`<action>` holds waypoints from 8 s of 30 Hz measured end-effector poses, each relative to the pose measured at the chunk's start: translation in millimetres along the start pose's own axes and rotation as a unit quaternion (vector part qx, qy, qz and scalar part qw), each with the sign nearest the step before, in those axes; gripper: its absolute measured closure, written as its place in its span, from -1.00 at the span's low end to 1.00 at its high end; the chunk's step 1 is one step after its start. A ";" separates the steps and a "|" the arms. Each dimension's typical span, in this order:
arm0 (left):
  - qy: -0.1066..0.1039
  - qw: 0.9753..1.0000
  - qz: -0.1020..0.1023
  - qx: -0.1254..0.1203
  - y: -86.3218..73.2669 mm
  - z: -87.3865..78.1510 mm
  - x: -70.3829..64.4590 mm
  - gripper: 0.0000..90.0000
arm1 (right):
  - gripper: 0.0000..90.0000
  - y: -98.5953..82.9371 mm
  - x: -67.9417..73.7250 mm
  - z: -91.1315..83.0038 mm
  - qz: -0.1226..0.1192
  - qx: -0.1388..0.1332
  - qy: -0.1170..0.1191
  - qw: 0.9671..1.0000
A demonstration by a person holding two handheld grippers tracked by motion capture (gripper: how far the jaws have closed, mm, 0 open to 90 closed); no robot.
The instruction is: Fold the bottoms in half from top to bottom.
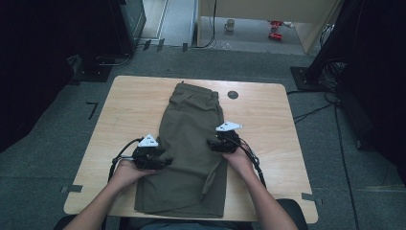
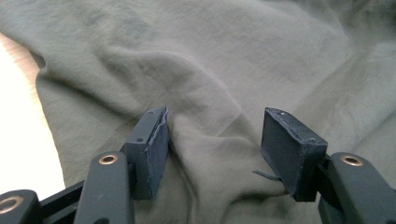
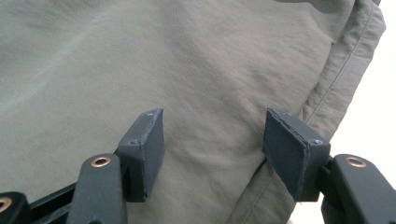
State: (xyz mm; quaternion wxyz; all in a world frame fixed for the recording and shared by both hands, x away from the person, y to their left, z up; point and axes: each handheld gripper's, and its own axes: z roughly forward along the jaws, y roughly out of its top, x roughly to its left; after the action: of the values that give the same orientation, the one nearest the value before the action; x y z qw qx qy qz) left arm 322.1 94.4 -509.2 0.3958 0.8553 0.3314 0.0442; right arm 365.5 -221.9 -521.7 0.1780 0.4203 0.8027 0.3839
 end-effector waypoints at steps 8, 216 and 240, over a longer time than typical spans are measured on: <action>0.001 1.000 0.008 0.005 -7.1 -4.0 -15.1 -0.13 | -0.21 -4.9 11.3 -5.1 0.001 0.002 -0.004 1.000; 0.001 0.999 0.005 -0.049 85.1 6.3 52.8 0.76 | 0.86 64.5 -18.8 -24.5 0.013 -0.009 0.025 1.000; -0.029 0.999 -0.027 -0.025 64.7 5.5 53.3 0.31 | 0.27 30.8 -20.8 -15.0 0.043 0.024 0.058 0.997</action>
State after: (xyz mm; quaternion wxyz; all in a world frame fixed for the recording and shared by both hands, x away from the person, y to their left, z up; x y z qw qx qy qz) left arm 399.8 92.7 -477.2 0.4278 0.8367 0.3415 0.0173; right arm 385.1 -234.9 -489.3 0.1042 0.4352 0.8021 0.3955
